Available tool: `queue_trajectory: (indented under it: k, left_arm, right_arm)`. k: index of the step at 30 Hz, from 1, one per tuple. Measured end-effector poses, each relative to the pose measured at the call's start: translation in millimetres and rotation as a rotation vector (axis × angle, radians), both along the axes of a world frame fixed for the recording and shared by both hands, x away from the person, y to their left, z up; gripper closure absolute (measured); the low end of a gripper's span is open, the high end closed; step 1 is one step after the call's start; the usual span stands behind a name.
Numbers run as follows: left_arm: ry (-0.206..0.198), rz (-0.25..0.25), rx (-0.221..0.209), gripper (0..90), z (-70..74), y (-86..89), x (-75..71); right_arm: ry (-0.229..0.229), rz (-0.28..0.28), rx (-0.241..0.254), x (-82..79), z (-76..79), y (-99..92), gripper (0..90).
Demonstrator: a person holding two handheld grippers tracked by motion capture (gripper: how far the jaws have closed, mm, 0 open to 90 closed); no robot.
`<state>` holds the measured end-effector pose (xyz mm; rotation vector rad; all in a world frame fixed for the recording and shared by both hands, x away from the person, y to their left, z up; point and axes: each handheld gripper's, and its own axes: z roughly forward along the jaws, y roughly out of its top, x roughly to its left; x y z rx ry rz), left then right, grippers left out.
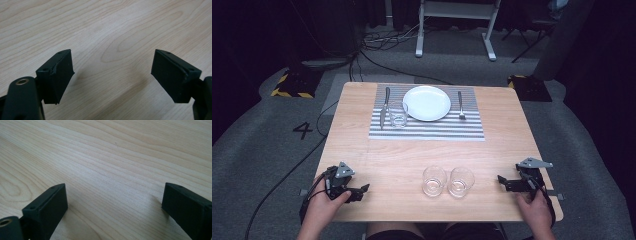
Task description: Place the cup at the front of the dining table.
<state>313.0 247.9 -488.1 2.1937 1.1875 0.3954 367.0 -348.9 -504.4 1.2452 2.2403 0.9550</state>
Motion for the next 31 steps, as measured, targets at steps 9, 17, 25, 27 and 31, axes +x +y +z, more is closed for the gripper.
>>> queue_trajectory:
  k: [9,17,25,27,31]
  left_arm:
    - [0.009,-0.007,0.007,16.1,-8.1,-4.1,3.4]
    - [-0.029,0.003,-0.016,2.3,-15.2,-2.9,10.4]
    - [-0.023,0.056,-0.013,0.0,-16.1,-5.3,13.3]
    - [-0.021,0.057,-0.013,0.0,-15.9,-5.5,13.4]
    - [-0.022,0.055,-0.01,0.0,-15.8,-5.3,13.7]
  right_arm:
    - [0.001,-0.002,0.0,-0.4,0.1,0.1,6.4]
    - [0.001,-0.002,0.001,-0.4,0.0,0.1,6.4]
    - [0.003,-0.003,0.001,-0.5,0.1,0.1,6.4]
    - [0.001,-0.002,0.0,-0.4,0.1,0.1,6.4]
    - [0.001,-0.002,0.0,-0.4,0.1,0.0,6.4]
